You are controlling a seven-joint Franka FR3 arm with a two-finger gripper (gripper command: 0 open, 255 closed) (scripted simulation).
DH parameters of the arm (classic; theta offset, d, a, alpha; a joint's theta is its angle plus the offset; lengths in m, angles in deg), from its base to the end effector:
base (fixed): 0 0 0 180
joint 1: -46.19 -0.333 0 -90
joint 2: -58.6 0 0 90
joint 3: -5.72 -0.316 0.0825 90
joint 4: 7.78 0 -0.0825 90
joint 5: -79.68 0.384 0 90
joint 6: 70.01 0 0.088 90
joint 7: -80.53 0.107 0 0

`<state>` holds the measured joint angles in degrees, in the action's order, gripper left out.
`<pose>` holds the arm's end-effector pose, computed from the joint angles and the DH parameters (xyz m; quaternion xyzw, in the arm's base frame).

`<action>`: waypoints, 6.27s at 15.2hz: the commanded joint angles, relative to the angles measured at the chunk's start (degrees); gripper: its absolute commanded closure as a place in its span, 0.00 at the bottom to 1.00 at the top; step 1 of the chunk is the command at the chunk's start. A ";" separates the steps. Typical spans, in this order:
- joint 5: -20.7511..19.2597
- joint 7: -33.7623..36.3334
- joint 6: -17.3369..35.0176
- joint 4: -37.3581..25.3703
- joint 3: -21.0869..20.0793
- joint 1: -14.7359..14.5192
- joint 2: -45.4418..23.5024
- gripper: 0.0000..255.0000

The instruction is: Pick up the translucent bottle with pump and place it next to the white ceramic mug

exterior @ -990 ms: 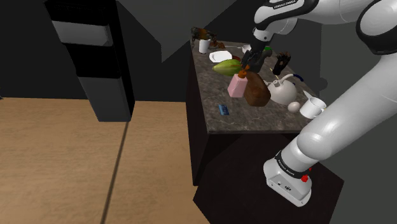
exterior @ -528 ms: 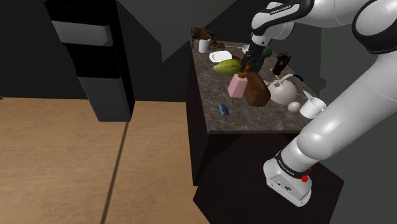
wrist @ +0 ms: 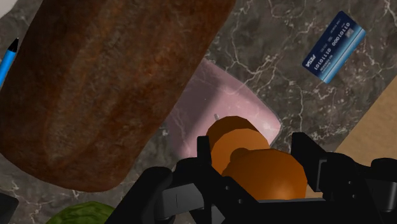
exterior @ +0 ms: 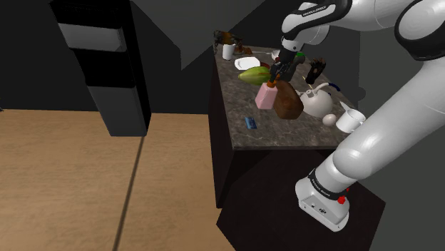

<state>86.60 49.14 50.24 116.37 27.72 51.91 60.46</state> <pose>0.4674 -0.2399 0.4052 -0.9982 -0.0008 -0.0118 0.0596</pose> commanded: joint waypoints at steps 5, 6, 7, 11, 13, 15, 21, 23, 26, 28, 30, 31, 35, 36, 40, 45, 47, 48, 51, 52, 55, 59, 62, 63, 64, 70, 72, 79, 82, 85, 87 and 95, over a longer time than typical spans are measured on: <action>-0.01 0.00 0.00 0.01 0.00 0.00 -0.01 1.00; -0.01 0.00 0.01 0.02 0.00 0.00 -0.01 1.00; -0.21 0.21 -0.73 -0.41 -0.02 0.00 0.34 1.00; -0.90 0.95 -3.69 -2.27 -0.10 -0.01 1.59 1.00; -1.20 1.29 -5.17 -3.27 -0.15 -0.01 2.13 1.00; -1.46 1.60 -6.66 -4.32 -0.20 -0.01 2.63 1.00; -2.06 2.42 -11.15 -7.76 -0.34 -0.04 3.80 1.00; -2.21 2.66 -12.65 -9.01 -0.39 -0.05 4.09 1.00; -2.38 2.98 -14.91 -10.98 -0.45 -0.07 4.42 1.00; -2.46 3.17 -16.42 -12.36 -0.48 -0.08 4.58 1.00; -2.53 3.34 -17.94 -13.79 -0.51 -0.10 4.68 1.00; -2.55 3.43 -18.70 -14.53 -0.52 -0.10 4.71 1.00; -2.58 3.71 -21.76 -17.61 -0.55 -0.13 4.70 1.00; -2.58 3.78 -22.53 -18.42 -0.55 -0.14 4.67 1.00; -2.50 3.99 -25.64 -21.80 -0.53 -0.15 4.38 1.00; -2.28 4.17 -29.60 -26.40 -0.45 -0.15 3.70 1.00; -2.14 4.22 -31.22 -28.37 -0.39 -0.14 3.32 1.00; -2.07 4.24 -32.04 -29.39 -0.36 -0.13 3.10 1.00; -1.80 4.27 -34.52 -32.56 -0.23 -0.08 2.35 1.00; -1.69 4.27 -35.37 -33.66 -0.18 -0.05 2.07 1.00; -1.32 4.25 -37.94 -37.12 -0.01 0.04 1.10 1.00; -0.68 4.15 -41.53 -42.15 0.30 0.26 -0.49 1.00; -0.21 4.06 -43.73 -45.36 0.52 0.46 -1.61 1.00; -1.10 3.76 -43.36 -42.90 0.57 0.52 0.62 1.00; -1.96 3.45 -43.09 -40.60 0.62 0.62 2.78 1.00; -6.68 1.27 -43.00 -29.52 1.08 2.24 14.48 1.00; -8.14 0.37 -43.46 -26.66 1.34 3.04 17.99 1.00; -13.18 -3.67 -46.44 -19.32 2.86 6.23 28.96 1.00; -15.40 -5.85 -48.22 -17.31 3.81 7.73 33.04 1.00; -18.17 -8.82 -50.58 -15.75 5.21 9.47 37.39 1.00; -18.46 -8.69 -49.21 -13.51 5.27 9.72 38.28 1.00; -19.66 -8.29 -43.81 -5.11 5.79 10.69 41.38 1.00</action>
<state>67.07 40.78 5.92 110.37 33.50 62.46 101.44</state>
